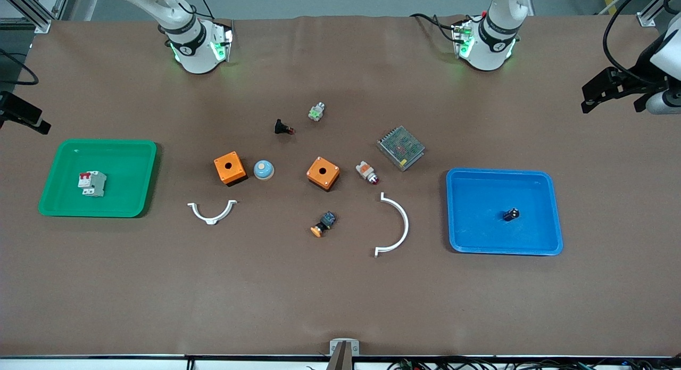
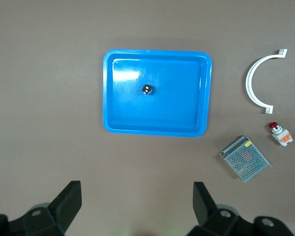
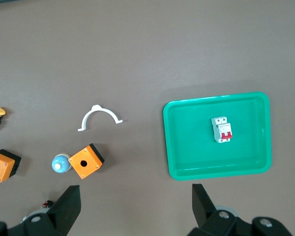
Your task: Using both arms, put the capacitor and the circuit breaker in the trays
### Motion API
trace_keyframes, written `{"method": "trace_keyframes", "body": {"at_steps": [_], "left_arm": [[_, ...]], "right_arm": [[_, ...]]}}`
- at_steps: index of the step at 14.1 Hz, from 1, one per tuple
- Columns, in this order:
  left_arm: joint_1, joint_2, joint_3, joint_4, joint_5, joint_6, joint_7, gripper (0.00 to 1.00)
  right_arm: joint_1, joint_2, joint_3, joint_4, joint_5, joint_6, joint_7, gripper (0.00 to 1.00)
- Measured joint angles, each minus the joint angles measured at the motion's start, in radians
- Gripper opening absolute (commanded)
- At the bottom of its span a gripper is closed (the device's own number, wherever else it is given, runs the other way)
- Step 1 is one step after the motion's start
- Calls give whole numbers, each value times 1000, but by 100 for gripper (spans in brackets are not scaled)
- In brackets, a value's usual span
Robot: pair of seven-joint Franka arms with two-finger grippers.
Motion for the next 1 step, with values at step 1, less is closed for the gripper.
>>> {"method": "trace_keyframes", "body": {"at_steps": [1], "left_arm": [[0,0,0,0,-9,0,0,100]], "right_arm": [[-1,1,0,2,0,6,0,100]]}}
